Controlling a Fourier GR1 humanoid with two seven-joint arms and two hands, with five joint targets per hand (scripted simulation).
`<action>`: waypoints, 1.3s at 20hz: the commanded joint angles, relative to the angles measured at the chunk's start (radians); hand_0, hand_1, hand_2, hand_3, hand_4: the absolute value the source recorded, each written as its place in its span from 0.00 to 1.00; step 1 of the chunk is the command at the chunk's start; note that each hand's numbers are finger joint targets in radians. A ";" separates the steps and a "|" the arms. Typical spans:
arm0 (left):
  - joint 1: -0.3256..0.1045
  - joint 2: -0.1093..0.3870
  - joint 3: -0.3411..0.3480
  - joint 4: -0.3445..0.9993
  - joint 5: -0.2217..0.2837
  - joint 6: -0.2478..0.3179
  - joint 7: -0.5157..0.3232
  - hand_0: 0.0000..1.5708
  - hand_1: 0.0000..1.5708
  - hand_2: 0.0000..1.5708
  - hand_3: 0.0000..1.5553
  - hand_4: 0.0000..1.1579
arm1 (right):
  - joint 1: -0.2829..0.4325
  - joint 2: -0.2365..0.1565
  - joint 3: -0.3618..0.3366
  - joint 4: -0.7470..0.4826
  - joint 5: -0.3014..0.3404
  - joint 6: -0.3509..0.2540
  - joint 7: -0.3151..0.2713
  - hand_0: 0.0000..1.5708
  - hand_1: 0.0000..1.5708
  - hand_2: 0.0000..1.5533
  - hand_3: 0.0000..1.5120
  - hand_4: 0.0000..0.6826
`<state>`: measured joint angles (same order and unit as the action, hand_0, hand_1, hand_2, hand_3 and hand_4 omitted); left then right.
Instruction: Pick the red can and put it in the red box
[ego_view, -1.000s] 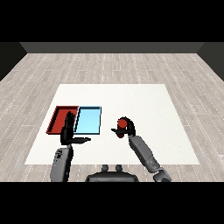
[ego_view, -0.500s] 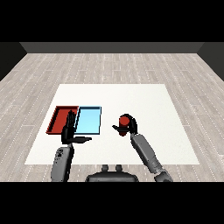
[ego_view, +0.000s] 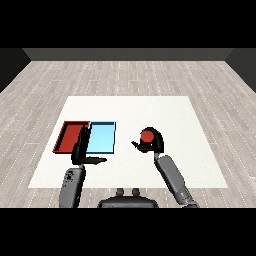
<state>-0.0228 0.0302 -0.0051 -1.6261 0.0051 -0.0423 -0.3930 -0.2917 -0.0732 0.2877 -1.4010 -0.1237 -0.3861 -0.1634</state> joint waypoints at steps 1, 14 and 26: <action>-0.023 -0.024 -0.050 -0.010 0.005 -0.020 0.040 0.00 0.00 0.00 0.00 0.00 | 0.008 -0.006 -0.013 -0.097 0.034 -0.015 0.019 0.98 0.98 0.94 0.93 0.89; -0.092 -0.030 -0.250 -0.081 0.003 0.030 0.215 0.00 0.00 0.00 0.00 0.00 | -0.098 0.068 -0.001 -0.197 0.114 -0.048 0.092 1.00 1.00 0.94 0.93 0.91; -0.158 -0.030 -0.305 0.050 0.085 0.046 0.222 0.00 0.00 0.00 0.00 0.00 | -0.108 0.073 -0.024 -0.213 0.108 -0.033 0.041 1.00 1.00 0.95 0.94 0.95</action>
<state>-0.1704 0.0007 -0.3328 -1.6094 0.0607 0.0438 -0.1657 -0.3975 -0.0023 0.2856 -1.5901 -0.0164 -0.4424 -0.1298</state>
